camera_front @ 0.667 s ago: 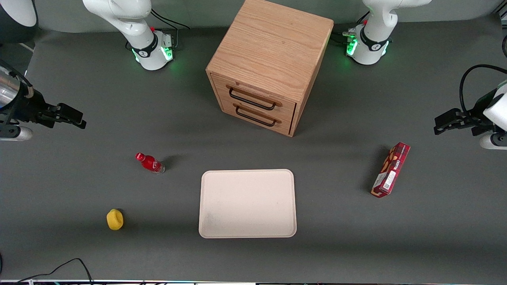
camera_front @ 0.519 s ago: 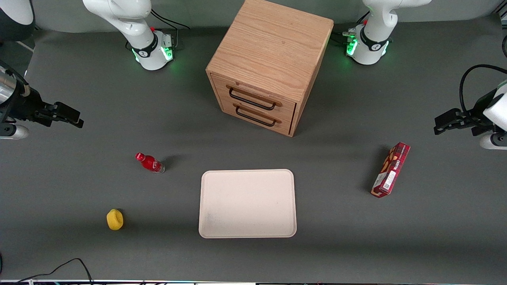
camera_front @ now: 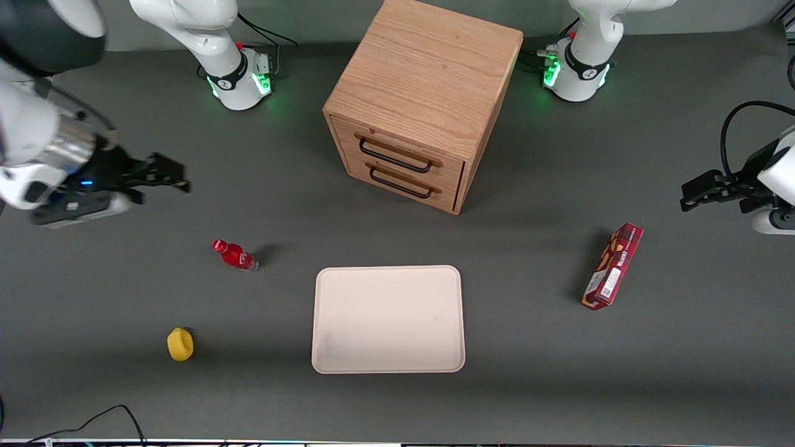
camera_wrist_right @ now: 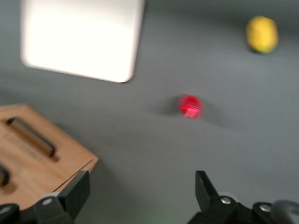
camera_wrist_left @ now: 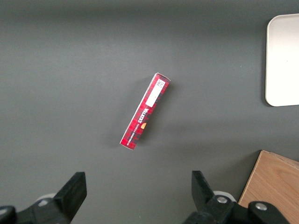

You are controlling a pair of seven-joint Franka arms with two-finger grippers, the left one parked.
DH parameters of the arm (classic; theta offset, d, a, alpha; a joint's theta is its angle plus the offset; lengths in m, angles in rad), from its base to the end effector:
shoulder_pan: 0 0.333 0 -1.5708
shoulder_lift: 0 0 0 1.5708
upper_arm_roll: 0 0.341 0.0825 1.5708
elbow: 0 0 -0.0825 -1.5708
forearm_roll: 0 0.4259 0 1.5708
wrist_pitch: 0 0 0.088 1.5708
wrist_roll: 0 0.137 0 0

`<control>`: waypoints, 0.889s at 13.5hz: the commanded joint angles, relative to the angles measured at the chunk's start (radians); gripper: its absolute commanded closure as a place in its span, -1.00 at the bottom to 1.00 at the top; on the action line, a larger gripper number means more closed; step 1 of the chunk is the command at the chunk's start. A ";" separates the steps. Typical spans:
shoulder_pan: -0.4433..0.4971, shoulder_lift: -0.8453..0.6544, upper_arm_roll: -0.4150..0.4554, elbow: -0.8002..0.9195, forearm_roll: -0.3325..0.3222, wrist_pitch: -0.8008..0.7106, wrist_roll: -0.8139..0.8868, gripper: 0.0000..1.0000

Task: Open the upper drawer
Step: 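Move the right gripper toward the upper drawer's black handle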

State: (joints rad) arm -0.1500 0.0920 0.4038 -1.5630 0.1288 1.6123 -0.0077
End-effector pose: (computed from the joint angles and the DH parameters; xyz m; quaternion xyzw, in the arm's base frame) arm 0.6033 0.1641 0.5769 -0.9885 -0.1257 0.0276 0.0795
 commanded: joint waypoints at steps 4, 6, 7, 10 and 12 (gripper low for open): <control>0.189 0.271 0.165 0.195 0.000 0.038 -0.108 -1.00; 0.242 0.325 0.177 0.201 0.000 0.089 -0.116 -1.00; 0.263 0.351 0.205 0.199 -0.001 0.106 -0.118 -1.00; 0.271 0.385 0.280 0.173 -0.075 0.169 -0.123 -1.00; 0.268 0.413 0.303 0.152 -0.124 0.169 -0.168 -1.00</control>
State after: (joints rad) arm 0.1228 0.4704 0.6849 -1.4149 0.0421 1.7747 -0.1188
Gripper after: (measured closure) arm 0.000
